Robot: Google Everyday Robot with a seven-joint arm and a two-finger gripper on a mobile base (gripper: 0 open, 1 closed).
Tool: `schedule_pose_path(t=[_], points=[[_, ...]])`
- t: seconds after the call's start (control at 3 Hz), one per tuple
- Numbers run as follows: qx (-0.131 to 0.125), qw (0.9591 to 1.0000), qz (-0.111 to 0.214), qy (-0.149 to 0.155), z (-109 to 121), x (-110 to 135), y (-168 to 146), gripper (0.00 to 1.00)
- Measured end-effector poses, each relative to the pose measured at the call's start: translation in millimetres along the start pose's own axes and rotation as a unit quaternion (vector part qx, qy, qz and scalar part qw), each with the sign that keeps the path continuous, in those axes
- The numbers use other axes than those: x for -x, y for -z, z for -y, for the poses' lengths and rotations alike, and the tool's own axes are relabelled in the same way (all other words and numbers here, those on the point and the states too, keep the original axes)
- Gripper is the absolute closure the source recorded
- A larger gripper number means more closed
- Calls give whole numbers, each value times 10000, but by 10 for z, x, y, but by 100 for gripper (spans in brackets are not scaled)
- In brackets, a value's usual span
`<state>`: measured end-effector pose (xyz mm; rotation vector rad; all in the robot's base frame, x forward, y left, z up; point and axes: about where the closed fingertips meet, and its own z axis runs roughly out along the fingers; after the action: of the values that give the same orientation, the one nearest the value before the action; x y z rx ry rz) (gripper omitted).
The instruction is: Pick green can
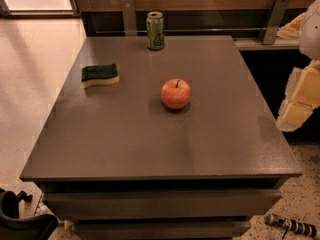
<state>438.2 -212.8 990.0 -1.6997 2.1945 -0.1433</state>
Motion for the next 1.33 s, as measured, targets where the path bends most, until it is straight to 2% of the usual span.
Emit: schedule_pose_path(t=[0.33, 0.67, 1.0, 1.33], points=[[-1, 10000, 0, 0, 0, 0, 1, 0], [-231, 9993, 251, -179, 202, -2, -52, 0], [-1020, 9758, 1549, -1161, 1074, -4, -253, 0], [-1351, 9414, 2684, -1534, 1668, 310, -343, 0]])
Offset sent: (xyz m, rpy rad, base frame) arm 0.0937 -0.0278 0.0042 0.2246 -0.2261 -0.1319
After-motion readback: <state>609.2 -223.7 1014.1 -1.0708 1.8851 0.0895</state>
